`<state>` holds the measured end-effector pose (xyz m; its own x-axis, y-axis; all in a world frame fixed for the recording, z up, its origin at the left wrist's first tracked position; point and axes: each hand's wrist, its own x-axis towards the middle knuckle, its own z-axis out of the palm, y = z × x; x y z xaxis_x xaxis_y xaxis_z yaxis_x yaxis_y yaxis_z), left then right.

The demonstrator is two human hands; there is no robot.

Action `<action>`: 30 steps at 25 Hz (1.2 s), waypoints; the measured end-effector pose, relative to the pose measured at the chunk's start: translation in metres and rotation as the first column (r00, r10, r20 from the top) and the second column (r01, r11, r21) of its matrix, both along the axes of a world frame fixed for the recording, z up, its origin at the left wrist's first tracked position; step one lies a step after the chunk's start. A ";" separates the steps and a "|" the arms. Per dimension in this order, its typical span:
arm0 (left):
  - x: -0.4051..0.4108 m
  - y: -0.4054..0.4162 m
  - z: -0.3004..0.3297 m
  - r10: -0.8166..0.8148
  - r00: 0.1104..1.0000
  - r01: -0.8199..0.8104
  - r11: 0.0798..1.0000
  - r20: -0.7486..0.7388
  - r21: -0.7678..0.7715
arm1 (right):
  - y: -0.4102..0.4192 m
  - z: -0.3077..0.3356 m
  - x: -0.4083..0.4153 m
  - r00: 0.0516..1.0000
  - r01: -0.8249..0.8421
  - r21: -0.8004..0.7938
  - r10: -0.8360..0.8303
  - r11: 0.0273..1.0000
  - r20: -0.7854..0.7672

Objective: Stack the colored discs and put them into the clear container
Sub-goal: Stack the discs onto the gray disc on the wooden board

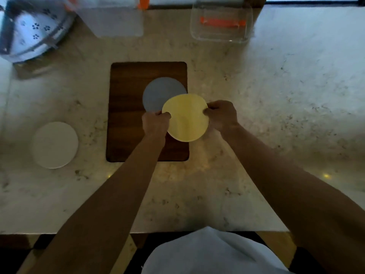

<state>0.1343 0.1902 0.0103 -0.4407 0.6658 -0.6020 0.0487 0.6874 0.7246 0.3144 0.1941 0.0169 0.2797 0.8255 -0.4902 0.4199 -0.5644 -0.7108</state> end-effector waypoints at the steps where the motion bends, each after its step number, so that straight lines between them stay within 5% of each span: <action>1: -0.017 0.007 0.000 0.008 1.000 -0.008 1.000 -0.024 -0.001 | 0.008 -0.002 -0.015 1.000 -0.007 0.010 0.007 1.000 0.002; 22: -0.081 0.082 -0.040 -0.192 0.948 0.184 0.981 -0.254 -0.056 | 0.080 -0.050 -0.069 0.974 0.017 0.067 -0.032 0.998 0.226; 30: -0.076 0.077 -0.036 -0.314 0.851 0.308 0.948 -0.421 -0.084 | 0.075 -0.045 -0.070 0.920 -0.147 0.076 0.108 0.986 0.377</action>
<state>0.0587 0.2670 -0.0255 -0.4259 0.8044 -0.4142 0.5614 0.5939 0.5763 0.2445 0.2691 -0.0283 0.3142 0.9057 -0.2847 0.7275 -0.4224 -0.5407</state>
